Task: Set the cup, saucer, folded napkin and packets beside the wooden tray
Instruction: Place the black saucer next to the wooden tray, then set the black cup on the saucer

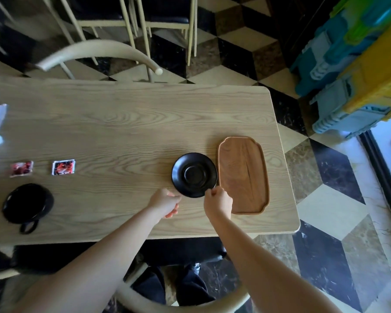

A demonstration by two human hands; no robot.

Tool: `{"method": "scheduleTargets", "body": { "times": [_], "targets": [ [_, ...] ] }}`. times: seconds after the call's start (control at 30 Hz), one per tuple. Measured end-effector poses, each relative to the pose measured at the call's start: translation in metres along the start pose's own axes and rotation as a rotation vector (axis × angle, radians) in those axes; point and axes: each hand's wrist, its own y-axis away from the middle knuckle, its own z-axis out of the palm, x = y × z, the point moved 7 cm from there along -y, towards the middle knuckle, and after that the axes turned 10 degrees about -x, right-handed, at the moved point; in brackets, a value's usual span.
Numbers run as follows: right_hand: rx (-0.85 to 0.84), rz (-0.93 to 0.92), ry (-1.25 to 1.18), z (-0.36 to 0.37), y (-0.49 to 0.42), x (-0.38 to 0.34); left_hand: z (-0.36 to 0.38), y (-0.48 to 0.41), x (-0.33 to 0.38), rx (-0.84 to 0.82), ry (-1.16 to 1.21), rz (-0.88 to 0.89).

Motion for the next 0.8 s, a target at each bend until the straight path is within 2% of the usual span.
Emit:
{"method": "scheduleTargets", "body": {
  "times": [0.13,0.37,0.63,0.8],
  "targets": [
    [-0.109,-0.138,0.143,0.025,0.019,-0.048,-0.045,0.035,0.001,0.124,-0.179,0.075],
    [-0.357,-0.451,0.422,0.127,0.065,-0.141,-0.133,0.093,-0.046,0.324,-0.173,0.029],
    [-0.599,-0.608,0.571,0.252,0.111,-0.189,-0.237,0.141,-0.16,0.554,0.093,-0.085],
    [-0.684,-0.596,0.575,0.306,0.118,-0.187,-0.286,0.142,-0.214,0.613,0.235,-0.155]
  ]
}}
